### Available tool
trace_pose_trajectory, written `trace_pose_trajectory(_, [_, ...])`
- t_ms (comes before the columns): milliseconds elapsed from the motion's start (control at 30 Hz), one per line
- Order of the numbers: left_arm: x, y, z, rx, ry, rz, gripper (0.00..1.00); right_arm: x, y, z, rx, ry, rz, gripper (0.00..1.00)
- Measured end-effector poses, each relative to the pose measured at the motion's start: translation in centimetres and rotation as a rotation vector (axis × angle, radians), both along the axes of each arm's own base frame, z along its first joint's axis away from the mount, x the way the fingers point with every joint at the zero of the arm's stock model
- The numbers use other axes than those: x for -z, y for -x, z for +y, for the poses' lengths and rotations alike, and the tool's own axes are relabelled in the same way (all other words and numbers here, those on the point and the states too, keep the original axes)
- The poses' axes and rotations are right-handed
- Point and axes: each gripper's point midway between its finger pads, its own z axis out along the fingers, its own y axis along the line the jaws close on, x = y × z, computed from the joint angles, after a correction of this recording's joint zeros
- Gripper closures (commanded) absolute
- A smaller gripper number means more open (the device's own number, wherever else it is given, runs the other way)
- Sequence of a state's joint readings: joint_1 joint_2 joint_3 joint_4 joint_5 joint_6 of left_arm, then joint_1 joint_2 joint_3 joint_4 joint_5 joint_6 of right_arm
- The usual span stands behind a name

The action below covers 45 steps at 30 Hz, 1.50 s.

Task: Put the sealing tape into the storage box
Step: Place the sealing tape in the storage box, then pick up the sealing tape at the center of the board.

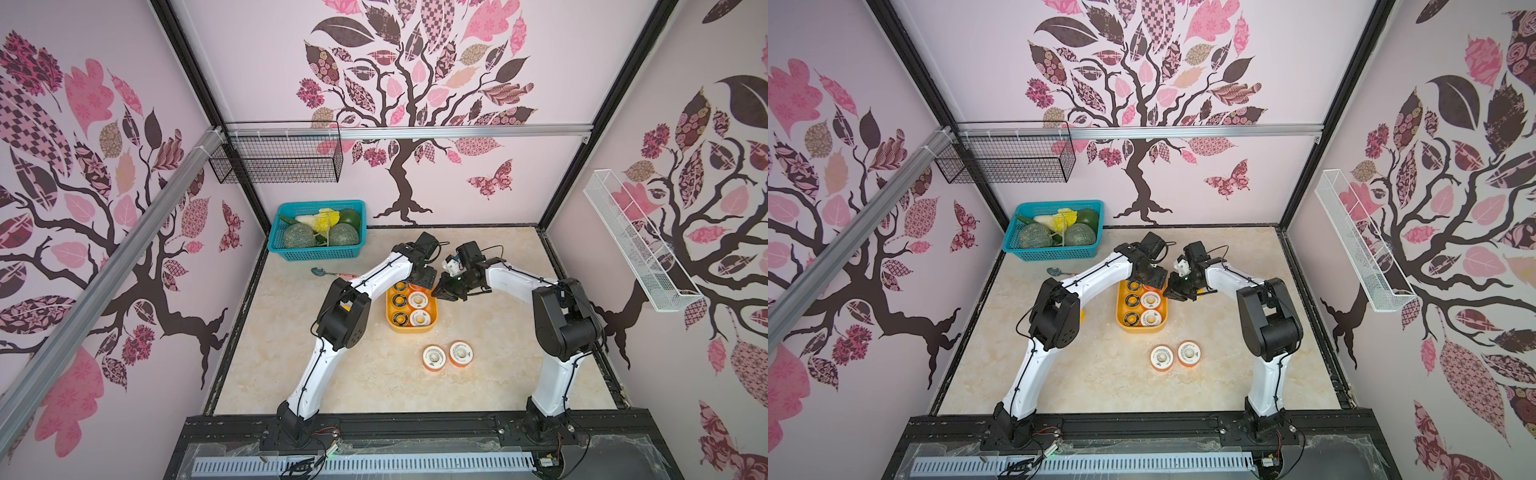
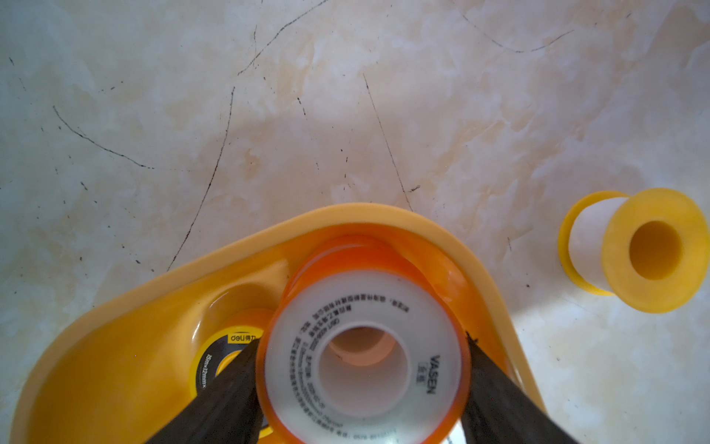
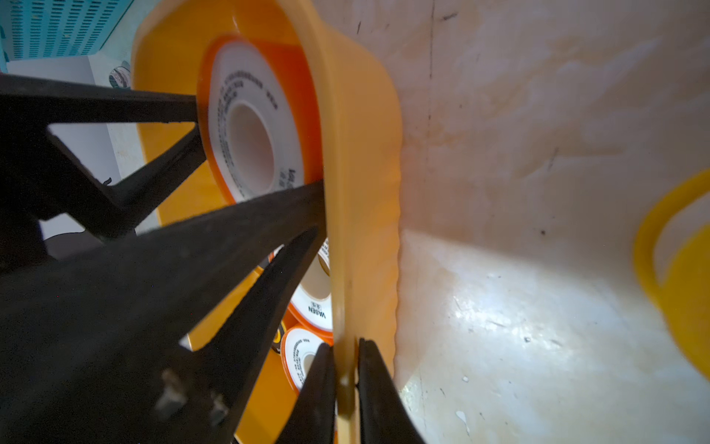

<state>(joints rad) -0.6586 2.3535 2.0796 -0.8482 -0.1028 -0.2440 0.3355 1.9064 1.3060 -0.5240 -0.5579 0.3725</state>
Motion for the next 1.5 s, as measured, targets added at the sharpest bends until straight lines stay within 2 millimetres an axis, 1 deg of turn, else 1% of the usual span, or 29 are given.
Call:
trace_pose_trajectory(267, [0.0, 0.0, 0.0, 0.001, 0.0, -0.002, 0.17, 0.0, 0.2, -0.2, -0.007, 0.011, 0.003, 0.81])
trace_pose_trajectory(367, [-0.2, 0.0, 0.0, 0.001, 0.002, -0.004, 0.16, -0.3, 0.4, -0.4, -0.005, 0.022, -0.002, 0.79])
trace_pose_trajectory(433, [-0.7, 0.0, 0.0, 0.002, 0.005, -0.011, 0.16, -0.7, 0.4, -0.6, -0.002, 0.029, -0.014, 0.75])
trace_pose_trajectory(567, [-2.7, -0.1, 0.0, 0.003, 0.024, -0.041, 0.16, -1.7, 0.3, -0.9, 0.004, 0.041, -0.038, 0.65])
trace_pose_trajectory(667, [-5.3, 0.1, 0.4, 0.0, 0.048, -0.078, 0.16, -2.1, 0.3, -1.1, 0.008, 0.052, -0.052, 0.59])
trace_pose_trajectory(733, [-7.3, 0.5, 0.9, -0.004, 0.061, -0.105, 0.16, -2.3, 0.3, -1.2, 0.006, 0.06, -0.061, 0.58])
trace_pose_trajectory(800, [-9.3, 1.4, 1.8, -0.009, 0.075, -0.132, 0.16, -2.6, 0.4, -1.5, 0.004, 0.073, -0.075, 0.56])
trace_pose_trajectory(867, [-10.8, 2.5, 2.9, -0.013, 0.085, -0.147, 0.16, -3.2, 0.4, -1.7, 0.003, 0.083, -0.093, 0.54])
trace_pose_trajectory(933, [-11.8, 3.7, 4.3, -0.021, 0.097, -0.153, 0.17, -4.0, 0.5, -2.0, 0.0, 0.092, -0.123, 0.53])
trace_pose_trajectory(1000, [-12.6, 5.0, 5.9, -0.035, 0.112, -0.154, 0.17, -4.8, 1.1, -2.4, -0.006, 0.1, -0.154, 0.52])
trace_pose_trajectory(1133, [-13.2, 7.1, 9.6, -0.085, 0.144, -0.154, 0.17, -5.2, 2.7, -3.3, -0.016, 0.123, -0.176, 0.49])
trace_pose_trajectory(1267, [-13.3, 9.1, 13.1, -0.138, 0.17, -0.152, 0.16, -4.7, 4.4, -4.2, -0.032, 0.154, -0.181, 0.46])
trace_pose_trajectory(1400, [-13.4, 11.3, 15.5, -0.165, 0.198, -0.158, 0.16, -4.4, 6.4, -5.1, -0.049, 0.189, -0.187, 0.43])
trace_pose_trajectory(1500, [-13.3, 12.8, 17.3, -0.185, 0.221, -0.174, 0.16, -4.4, 7.9, -5.3, -0.071, 0.213, -0.212, 0.41])
